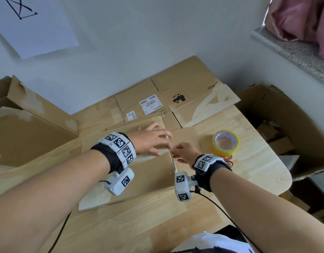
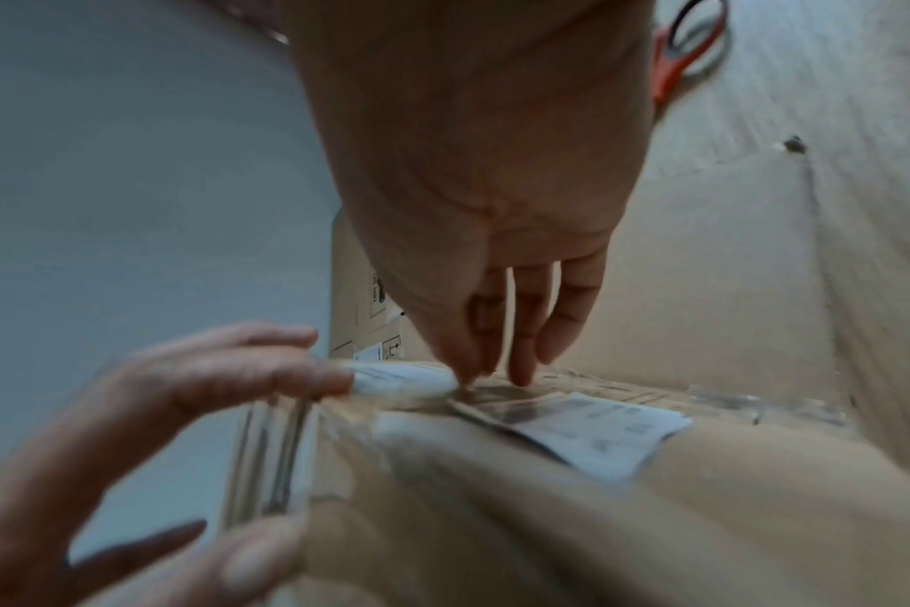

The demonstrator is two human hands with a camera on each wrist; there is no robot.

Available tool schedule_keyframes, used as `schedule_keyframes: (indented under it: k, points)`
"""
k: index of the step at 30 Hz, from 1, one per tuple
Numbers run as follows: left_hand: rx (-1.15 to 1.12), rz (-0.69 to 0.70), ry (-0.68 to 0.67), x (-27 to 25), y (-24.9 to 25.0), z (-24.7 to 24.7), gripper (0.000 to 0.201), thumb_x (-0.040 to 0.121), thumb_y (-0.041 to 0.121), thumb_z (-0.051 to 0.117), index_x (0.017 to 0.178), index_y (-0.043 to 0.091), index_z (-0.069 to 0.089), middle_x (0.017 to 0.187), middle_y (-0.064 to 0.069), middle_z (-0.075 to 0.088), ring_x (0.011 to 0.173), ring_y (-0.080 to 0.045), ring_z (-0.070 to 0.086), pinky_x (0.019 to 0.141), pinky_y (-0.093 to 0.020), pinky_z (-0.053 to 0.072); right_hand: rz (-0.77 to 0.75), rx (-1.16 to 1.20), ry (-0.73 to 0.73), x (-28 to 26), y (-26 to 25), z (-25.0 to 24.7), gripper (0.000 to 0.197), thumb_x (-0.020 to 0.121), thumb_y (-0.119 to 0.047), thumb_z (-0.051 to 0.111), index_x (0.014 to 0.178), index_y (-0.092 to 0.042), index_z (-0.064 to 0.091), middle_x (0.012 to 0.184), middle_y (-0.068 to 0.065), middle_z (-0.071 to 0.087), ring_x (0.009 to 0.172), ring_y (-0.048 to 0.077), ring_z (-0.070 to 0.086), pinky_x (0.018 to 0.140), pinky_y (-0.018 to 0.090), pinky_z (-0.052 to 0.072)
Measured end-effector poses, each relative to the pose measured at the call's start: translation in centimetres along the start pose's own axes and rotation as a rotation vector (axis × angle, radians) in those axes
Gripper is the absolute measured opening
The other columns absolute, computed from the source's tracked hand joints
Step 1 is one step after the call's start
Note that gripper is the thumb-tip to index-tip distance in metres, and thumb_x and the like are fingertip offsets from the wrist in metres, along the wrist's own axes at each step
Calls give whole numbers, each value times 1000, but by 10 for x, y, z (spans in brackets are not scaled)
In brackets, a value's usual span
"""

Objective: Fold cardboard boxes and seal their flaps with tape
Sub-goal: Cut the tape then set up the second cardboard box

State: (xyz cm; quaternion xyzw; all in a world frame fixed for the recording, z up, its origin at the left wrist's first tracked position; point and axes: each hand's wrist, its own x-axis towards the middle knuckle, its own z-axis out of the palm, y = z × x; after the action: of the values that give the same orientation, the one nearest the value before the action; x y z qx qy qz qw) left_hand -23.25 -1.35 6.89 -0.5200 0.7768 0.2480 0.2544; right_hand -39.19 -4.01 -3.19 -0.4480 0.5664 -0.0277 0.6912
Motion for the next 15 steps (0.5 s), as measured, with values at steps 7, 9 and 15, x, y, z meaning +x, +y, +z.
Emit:
schedule_keyframes:
  k: [7,9,15]
  points:
    - [328,115,-89,16,10,-22,43,87,49,55,129,40,50,143,18,32,137,-16,16,109,-61,6,84,-114,-20,-4,2,-20,34,91,-7,57,124,-3,51,87,5,56,92,19,55,82,30,48]
    - [370,104,-169,26,15,-28,44,88,46,56,130,42,48,139,17,43,136,-15,20,112,-55,4,79,-12,13,-4,5,-29,29,91,-7,54,120,-6,55,93,7,58,88,20,56,84,31,48]
    - [323,-194,-430,45,35,-21,62,84,12,43,135,48,42,152,2,26,146,-29,-3,114,-57,-4,150,152,111,-10,12,-43,22,96,-5,43,76,-7,52,73,4,55,63,13,53,59,23,41]
